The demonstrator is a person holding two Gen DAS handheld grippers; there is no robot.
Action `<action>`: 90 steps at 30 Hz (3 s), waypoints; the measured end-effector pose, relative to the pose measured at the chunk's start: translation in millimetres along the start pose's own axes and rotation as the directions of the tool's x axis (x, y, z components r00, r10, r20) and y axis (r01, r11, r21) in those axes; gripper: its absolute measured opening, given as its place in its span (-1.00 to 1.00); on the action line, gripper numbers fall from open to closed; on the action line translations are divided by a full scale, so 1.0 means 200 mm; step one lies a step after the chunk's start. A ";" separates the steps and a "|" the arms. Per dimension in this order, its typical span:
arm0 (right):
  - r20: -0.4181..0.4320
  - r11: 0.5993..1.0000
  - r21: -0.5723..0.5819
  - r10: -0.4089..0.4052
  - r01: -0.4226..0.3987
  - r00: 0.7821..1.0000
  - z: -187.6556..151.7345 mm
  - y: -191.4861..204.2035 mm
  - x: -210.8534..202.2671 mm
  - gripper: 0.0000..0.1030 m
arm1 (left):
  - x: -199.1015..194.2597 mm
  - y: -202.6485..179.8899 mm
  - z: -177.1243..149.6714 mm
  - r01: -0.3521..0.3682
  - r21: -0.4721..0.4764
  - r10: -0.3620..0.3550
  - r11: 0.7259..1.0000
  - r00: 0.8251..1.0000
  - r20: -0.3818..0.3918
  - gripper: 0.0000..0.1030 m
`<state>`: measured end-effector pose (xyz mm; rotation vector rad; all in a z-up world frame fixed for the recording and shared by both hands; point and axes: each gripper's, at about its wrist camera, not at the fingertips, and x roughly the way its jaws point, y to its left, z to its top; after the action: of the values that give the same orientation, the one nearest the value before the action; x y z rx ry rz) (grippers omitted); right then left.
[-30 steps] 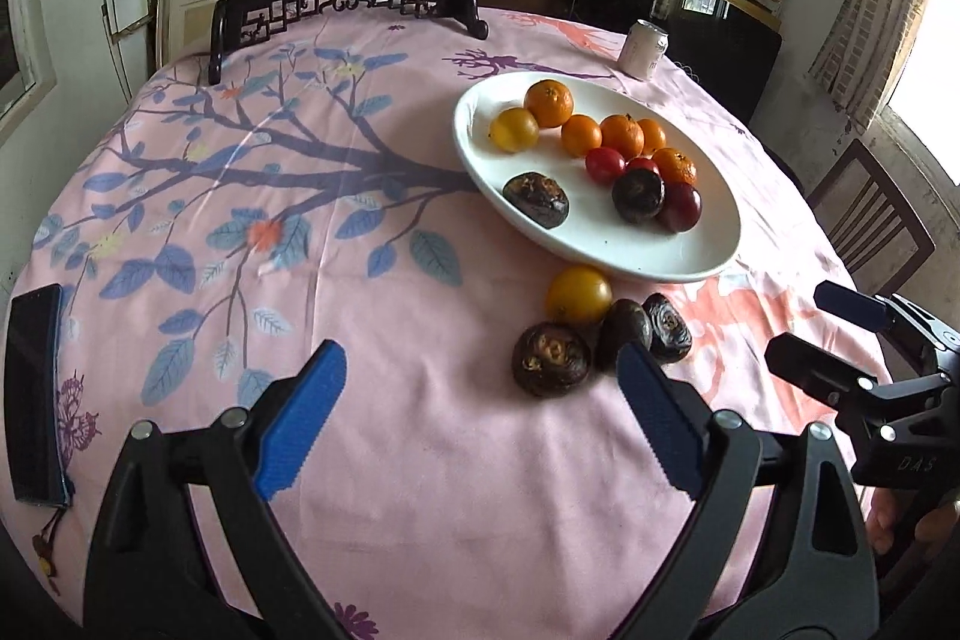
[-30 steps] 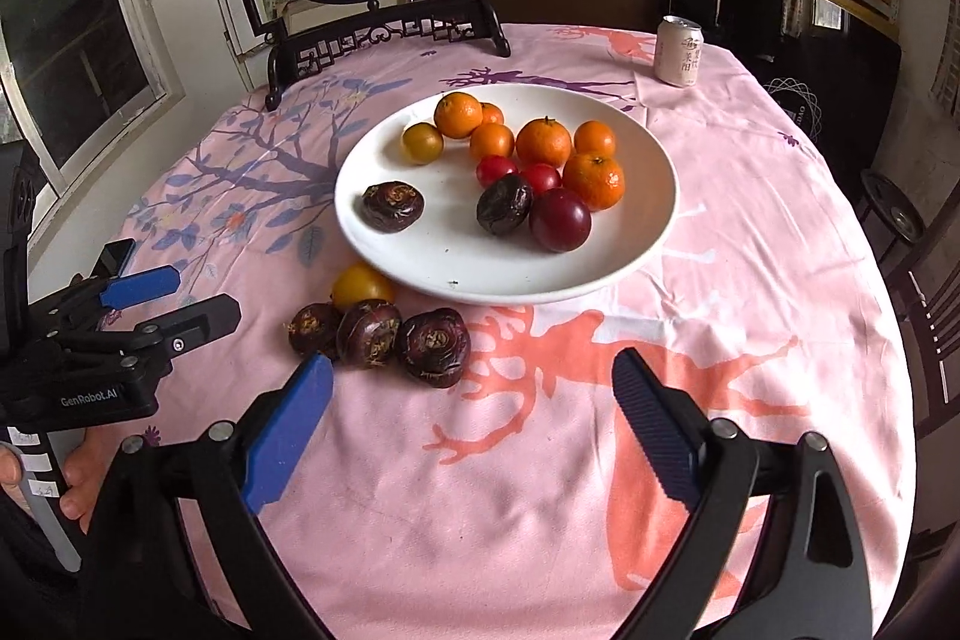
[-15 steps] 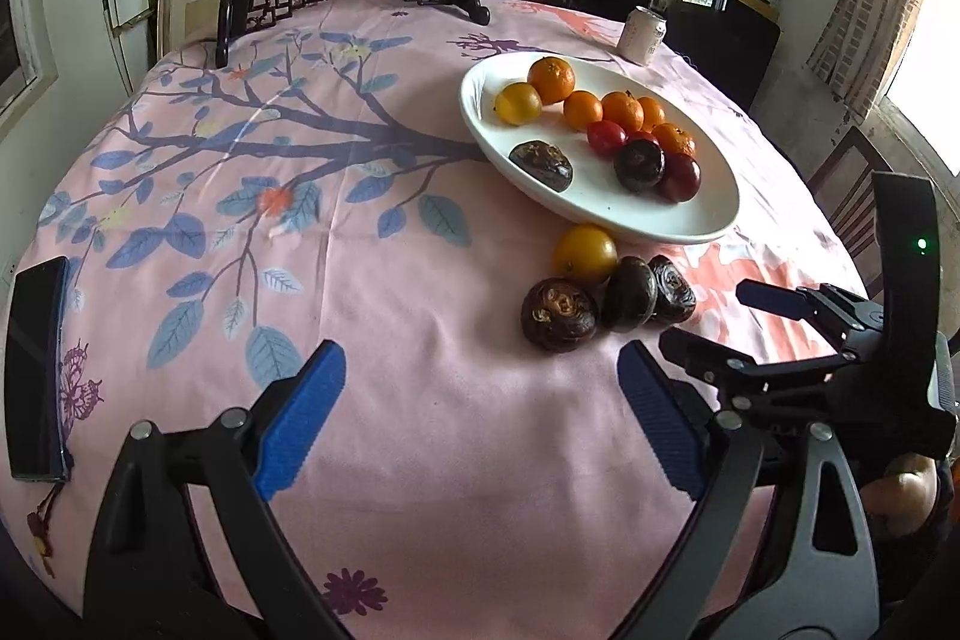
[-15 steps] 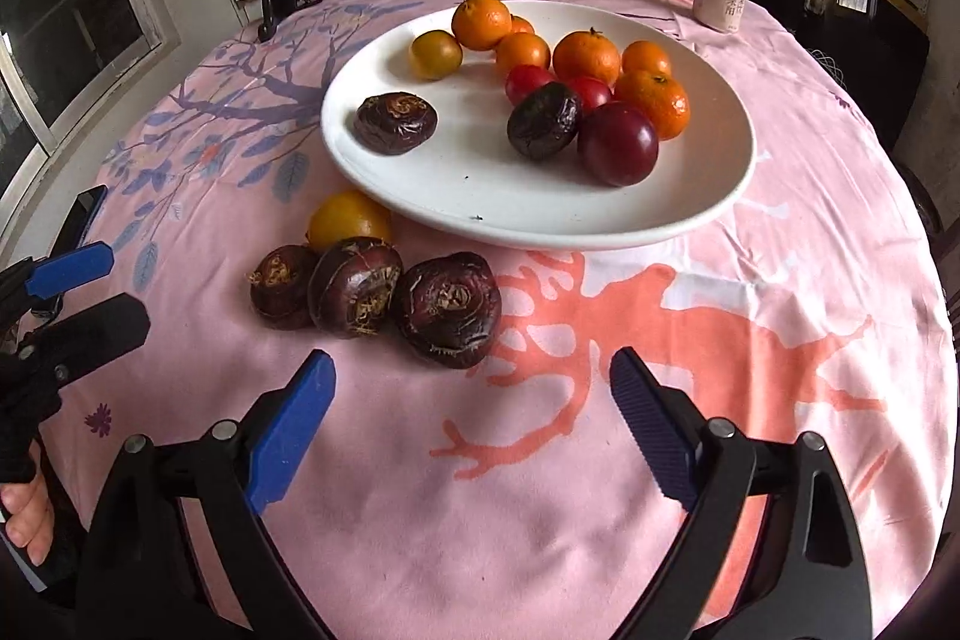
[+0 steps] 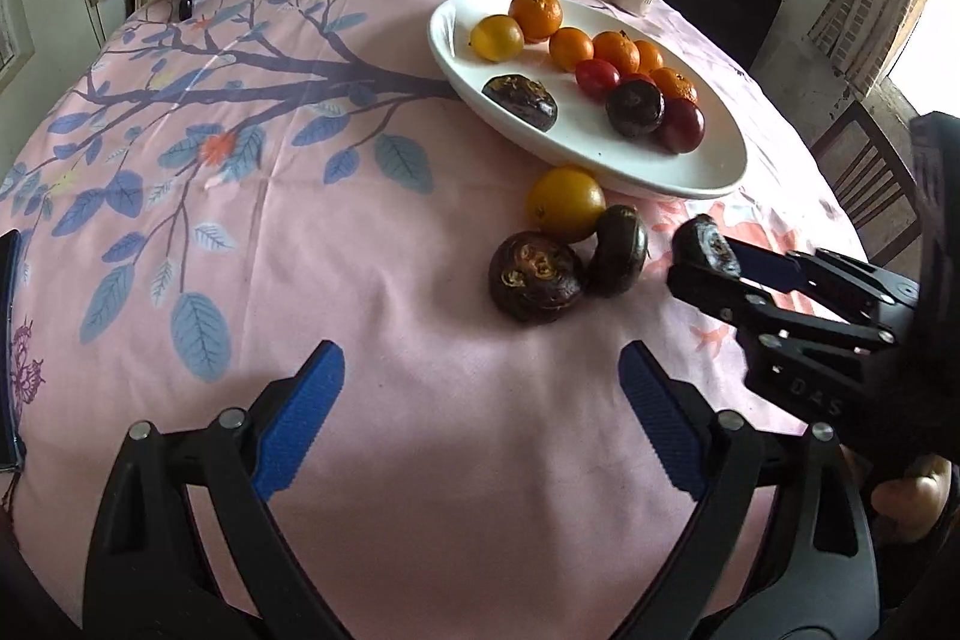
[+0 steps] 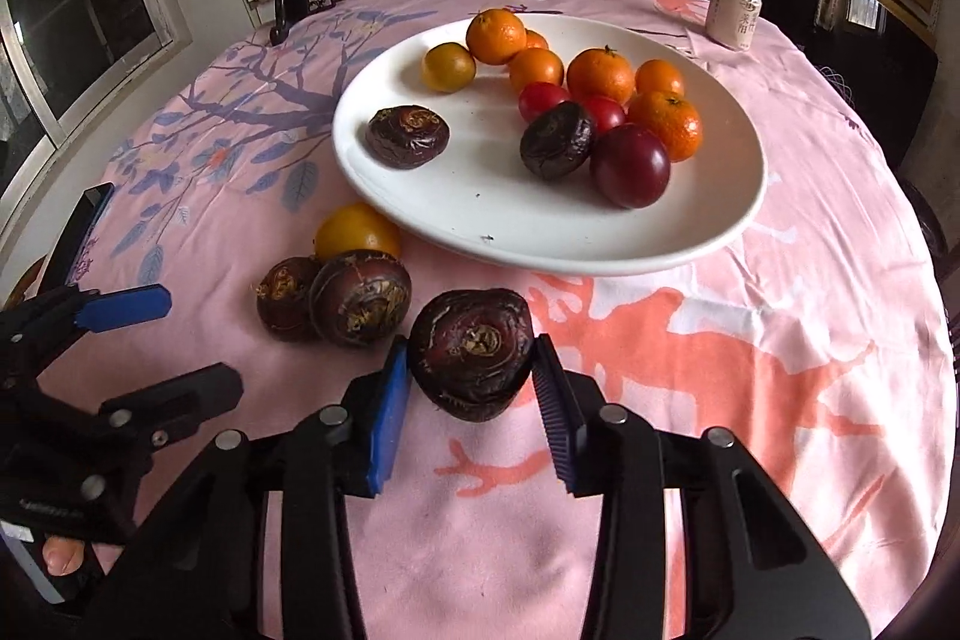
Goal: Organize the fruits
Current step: 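Grasp a dark dried fruit with the right tool while the left grasps another, then lower both dried fruits onto the white plate and open both tools, then move both open tools to the last dried fruit and yellow fruit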
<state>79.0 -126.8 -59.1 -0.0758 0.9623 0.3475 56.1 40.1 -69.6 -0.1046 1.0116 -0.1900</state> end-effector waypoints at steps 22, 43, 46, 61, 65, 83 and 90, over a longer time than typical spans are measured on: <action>0.060 0.989 0.148 0.022 -0.030 0.998 -0.15 -0.20 -0.25 -0.20 | 0.12 -0.14 0.05 -0.039 0.093 0.038 0.995 0.999 0.010 -0.27; 0.073 0.991 0.127 0.038 -0.047 0.997 -0.05 -0.16 -0.25 -0.19 | -0.25 -0.16 0.13 0.064 0.100 -0.078 0.993 0.985 0.151 -0.27; 0.080 0.992 0.111 0.044 -0.053 0.996 0.02 -0.16 -0.24 -0.19 | -0.23 -0.20 0.25 0.049 0.120 -0.069 0.992 0.982 0.176 -0.27; 0.040 0.999 -0.034 -0.010 0.012 0.999 0.58 -0.19 0.16 -0.19 | 0.24 -0.15 0.80 0.020 0.067 -0.024 0.998 0.998 0.058 -0.26; 0.060 0.998 0.014 -0.062 0.062 0.996 0.60 -0.26 0.17 0.23 | 0.29 -0.15 0.84 0.017 0.059 -0.020 0.998 0.998 0.059 0.10; 0.082 0.997 0.082 -0.015 0.009 0.997 0.13 -0.16 -0.25 0.29 | -0.18 -0.05 0.31 0.020 0.012 -0.022 1.000 0.986 0.163 0.73; 0.006 0.999 0.040 0.035 -0.035 0.999 0.04 0.00 -0.12 0.29 | -0.19 0.06 0.20 -0.014 -0.036 0.020 0.999 0.988 0.151 0.75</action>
<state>72.3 -130.3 -35.5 -0.0215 0.9660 0.3602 70.8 59.3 -18.5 -0.1400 0.8646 -0.1466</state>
